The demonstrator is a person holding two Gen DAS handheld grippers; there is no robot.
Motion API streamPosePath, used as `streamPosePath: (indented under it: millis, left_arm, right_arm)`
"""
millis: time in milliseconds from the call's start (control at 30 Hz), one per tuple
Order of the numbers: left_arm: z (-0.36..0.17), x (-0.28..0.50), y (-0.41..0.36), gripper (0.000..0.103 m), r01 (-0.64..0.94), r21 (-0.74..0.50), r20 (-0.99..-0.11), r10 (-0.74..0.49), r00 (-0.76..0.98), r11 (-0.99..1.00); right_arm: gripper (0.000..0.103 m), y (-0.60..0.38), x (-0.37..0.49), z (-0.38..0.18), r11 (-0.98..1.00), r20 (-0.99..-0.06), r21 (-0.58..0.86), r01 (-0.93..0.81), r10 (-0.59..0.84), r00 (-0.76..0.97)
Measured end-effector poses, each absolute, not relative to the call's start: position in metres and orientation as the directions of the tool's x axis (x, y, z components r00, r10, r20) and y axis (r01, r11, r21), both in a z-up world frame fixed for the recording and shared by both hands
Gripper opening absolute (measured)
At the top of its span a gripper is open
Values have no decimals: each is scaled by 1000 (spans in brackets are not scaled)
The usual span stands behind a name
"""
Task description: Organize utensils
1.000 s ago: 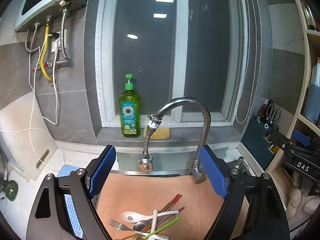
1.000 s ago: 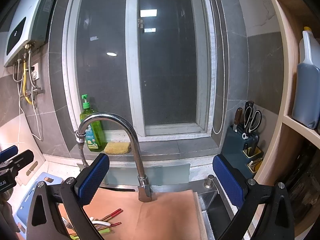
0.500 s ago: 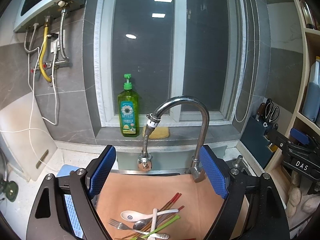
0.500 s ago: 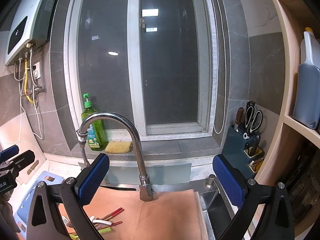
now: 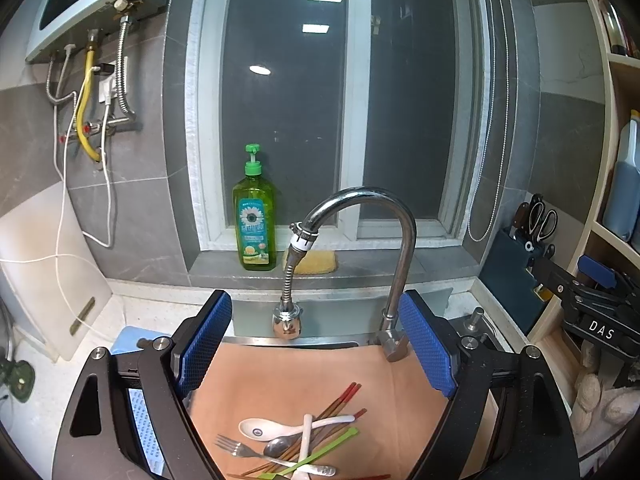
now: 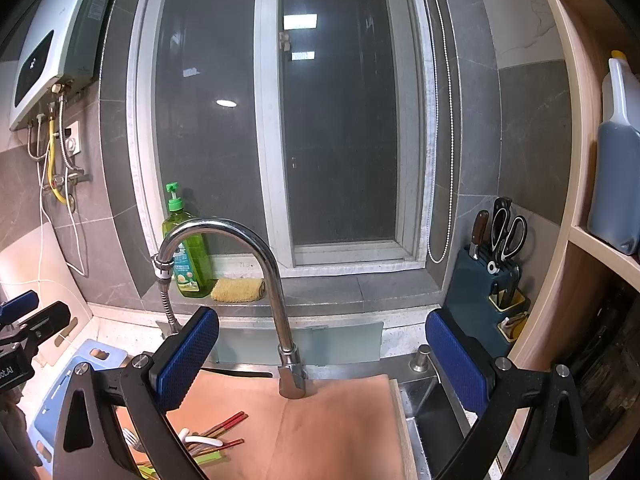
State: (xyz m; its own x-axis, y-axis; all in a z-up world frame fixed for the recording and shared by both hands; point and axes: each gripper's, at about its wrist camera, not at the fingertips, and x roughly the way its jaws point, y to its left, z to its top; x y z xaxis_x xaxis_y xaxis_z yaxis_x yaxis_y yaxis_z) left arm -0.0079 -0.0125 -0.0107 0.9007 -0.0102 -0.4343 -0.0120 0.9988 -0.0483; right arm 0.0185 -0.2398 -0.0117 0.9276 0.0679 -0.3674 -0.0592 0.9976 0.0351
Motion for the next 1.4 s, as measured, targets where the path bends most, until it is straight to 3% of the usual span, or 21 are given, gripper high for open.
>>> streamPosePath:
  millis: [733,1167,1400]
  left_arm:
    - [-17,-6,-10,86,1,-44,-457,-21,889,999]
    - [-34,-13,10,86,-53,-37,-497,27,867,998]
    - [-60,-20,35,86,-98,-32,-558,64,827,995]
  right_arm:
    - [102,-238,20,-20,997,-392,33,-64,72,917]
    - [102,-227,32,-42,993,-459,31,-113,115,881]
    - [102,-218,45,-69,977,-535,69,-204,209,818]
